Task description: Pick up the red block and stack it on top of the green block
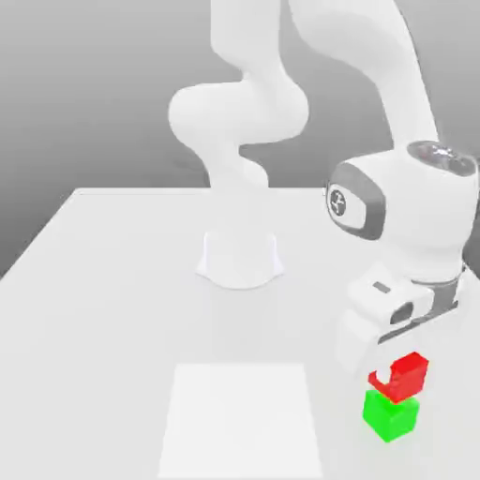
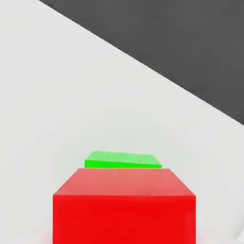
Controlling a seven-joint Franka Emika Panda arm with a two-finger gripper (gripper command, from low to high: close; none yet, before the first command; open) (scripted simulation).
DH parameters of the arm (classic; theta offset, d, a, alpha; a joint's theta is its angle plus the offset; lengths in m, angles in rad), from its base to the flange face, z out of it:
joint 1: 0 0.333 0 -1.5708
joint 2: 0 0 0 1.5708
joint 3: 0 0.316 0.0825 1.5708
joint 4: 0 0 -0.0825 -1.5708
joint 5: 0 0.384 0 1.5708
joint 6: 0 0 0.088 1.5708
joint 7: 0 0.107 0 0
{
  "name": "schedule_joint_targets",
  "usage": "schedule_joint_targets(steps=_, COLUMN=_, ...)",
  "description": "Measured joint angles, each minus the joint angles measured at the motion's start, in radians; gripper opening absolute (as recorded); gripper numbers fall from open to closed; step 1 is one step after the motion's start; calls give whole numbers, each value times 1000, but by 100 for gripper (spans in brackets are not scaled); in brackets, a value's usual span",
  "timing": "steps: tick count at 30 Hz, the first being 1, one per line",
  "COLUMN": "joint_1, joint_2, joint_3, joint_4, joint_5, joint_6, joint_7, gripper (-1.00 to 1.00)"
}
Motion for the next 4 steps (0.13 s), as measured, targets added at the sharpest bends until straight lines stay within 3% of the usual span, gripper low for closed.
schedule_joint_targets(steps=4, joint_1=4, joint_2=18, joint_3=-5, joint_4=1, joint_5=-9, joint_6=16, joint_7=6, gripper=100)
